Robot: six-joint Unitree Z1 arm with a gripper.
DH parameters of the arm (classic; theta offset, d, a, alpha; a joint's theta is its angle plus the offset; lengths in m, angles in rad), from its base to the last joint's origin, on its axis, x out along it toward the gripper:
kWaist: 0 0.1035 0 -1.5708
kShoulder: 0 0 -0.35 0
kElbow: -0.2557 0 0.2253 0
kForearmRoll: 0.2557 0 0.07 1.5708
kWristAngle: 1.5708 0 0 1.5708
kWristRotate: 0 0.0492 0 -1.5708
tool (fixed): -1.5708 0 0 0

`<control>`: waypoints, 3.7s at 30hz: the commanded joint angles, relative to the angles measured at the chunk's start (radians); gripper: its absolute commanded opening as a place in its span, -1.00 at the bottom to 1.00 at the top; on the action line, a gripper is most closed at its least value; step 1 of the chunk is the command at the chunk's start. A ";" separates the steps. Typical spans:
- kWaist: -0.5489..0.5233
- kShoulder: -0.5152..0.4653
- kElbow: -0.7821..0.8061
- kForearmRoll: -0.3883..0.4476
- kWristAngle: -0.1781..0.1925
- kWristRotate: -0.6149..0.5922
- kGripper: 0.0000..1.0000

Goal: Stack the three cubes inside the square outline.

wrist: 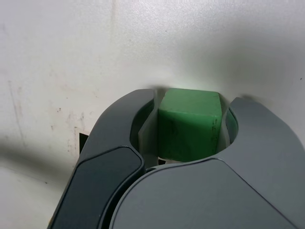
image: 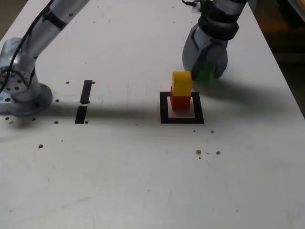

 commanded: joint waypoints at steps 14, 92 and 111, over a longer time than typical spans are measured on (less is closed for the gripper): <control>-0.072 -0.326 -0.026 0.128 -0.006 -0.010 -0.66; -0.197 -0.277 0.214 0.063 -0.086 -0.075 -0.13; -0.196 -0.303 0.230 0.041 -0.078 -0.075 0.99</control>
